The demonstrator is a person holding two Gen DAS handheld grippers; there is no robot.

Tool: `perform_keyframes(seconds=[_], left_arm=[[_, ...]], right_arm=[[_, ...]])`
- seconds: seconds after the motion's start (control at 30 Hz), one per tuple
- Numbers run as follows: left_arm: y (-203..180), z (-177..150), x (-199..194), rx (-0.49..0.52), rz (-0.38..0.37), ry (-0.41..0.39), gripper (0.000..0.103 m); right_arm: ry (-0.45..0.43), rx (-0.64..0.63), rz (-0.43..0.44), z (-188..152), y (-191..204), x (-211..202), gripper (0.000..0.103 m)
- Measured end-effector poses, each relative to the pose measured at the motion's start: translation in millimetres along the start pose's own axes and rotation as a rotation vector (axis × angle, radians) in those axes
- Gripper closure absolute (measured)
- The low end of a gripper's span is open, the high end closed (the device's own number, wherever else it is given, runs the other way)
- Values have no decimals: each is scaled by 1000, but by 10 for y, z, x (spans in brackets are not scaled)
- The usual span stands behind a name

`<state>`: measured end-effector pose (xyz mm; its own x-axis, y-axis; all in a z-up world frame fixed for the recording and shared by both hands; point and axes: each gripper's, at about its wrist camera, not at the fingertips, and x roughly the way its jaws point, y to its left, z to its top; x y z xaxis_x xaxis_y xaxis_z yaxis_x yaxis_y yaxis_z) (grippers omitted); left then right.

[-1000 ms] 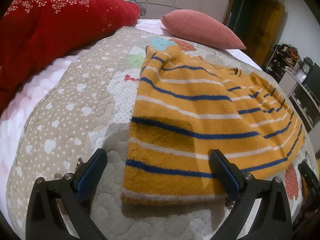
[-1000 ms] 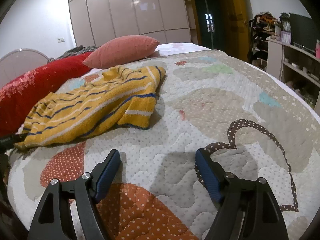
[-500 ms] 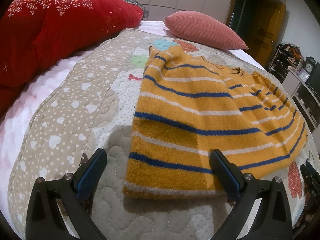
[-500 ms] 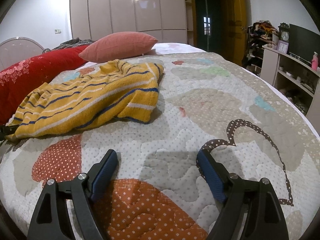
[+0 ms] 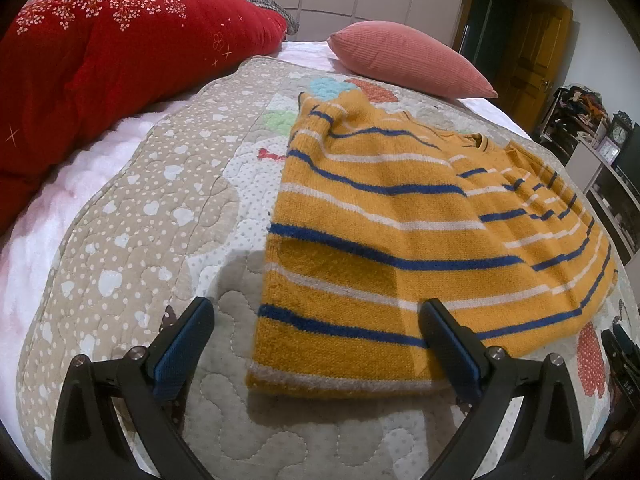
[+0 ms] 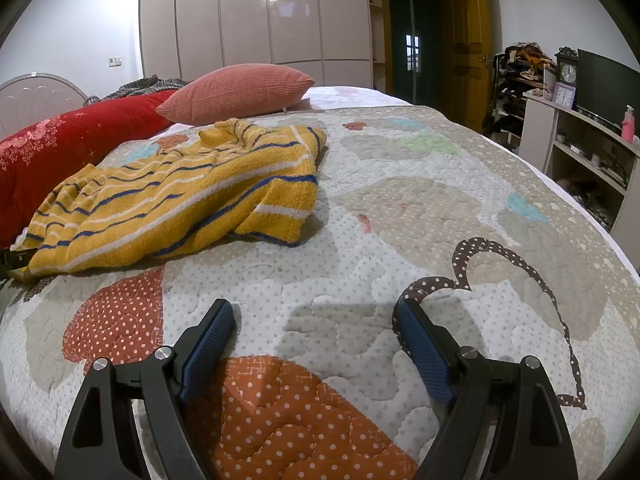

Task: Fold small clothes

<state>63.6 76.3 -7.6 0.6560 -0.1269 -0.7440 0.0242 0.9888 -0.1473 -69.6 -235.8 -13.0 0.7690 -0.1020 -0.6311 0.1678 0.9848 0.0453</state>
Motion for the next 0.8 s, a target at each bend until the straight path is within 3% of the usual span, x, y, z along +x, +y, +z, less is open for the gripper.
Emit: perform_keyframes(seconds=[0.43,0.53,0.6,0.67,0.7,0.73,0.8], left_arm=[[30,2,27,-9,-10,12,1],[113,79,35,-75,-57,40,1],[204,145,34,-165,-152,44,2],[279,185,51,-253,-248,42,20],[325,188,79,-304,-282,54,38],[365,180,95,-341,-295,60,48],[506,123,105,-421,-340,50,55]], right_arm=[[3,0,-8,-11,18,-24,14],[64,3,2,57,32,-102,14],[61,8,57,136,54,-229,14],[12,-40,104,292,181,-402,14],[5,-77,117,370,265,-438,14],[9,-120,146,477,380,-454,14],[28,-176,222,679,609,-442,14]])
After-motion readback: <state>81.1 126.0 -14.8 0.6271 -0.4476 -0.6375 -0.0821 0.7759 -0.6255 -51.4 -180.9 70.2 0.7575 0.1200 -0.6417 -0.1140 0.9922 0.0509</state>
